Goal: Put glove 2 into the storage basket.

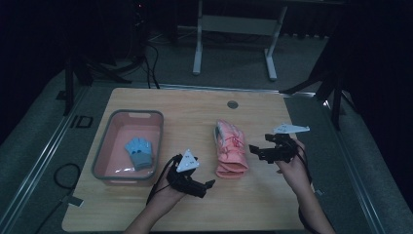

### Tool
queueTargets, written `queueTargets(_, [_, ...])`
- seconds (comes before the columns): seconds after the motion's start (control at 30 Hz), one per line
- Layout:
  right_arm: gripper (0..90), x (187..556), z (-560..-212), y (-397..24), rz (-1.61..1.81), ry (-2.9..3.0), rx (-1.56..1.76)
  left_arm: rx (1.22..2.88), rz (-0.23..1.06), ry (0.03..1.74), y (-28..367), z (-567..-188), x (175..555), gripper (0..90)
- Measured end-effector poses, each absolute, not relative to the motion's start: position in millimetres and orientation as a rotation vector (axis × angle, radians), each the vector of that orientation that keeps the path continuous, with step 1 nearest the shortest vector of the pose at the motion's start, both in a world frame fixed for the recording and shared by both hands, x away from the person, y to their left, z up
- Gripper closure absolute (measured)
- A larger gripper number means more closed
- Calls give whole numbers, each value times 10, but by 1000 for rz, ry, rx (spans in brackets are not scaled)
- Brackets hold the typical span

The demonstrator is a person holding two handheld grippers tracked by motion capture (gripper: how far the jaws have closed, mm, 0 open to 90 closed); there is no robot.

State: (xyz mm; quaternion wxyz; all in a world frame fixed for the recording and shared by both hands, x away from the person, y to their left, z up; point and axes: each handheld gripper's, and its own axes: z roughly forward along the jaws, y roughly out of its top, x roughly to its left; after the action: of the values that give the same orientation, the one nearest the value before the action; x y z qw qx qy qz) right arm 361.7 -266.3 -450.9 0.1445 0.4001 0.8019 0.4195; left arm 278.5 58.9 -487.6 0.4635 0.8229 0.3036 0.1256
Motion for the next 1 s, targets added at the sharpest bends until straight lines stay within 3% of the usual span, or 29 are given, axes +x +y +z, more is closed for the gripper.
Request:
queueTargets(0.43, [121,3659,-4528,-2657,1264,2327,1222,2017,327,722,268,-4520,3273,40])
queueTargets(0.53, [175,3692,-4573,-2609,1231,2332,1227,2007,335,749,164,-4474,3424,92])
queueTargets(0.57, [267,3709,-4592,-2591,1197,2339,1228,2000,338,765,128,-4468,3474,146])
queueTargets(0.67, [419,3774,-4665,-2533,1150,2339,1267,2014,323,814,29,-4487,3612,174])
queueTargets(0.77, [501,3848,-4731,-2482,1169,2329,1316,2046,357,857,-57,-4558,3729,255])
queueTargets(0.87, [504,3914,-4780,-2429,1201,2321,1347,2062,310,925,-99,-4680,3843,256])
queueTargets(1.0, [426,3970,-4879,-2377,1219,2316,1383,2090,202,1045,-109,-4892,3973,218])
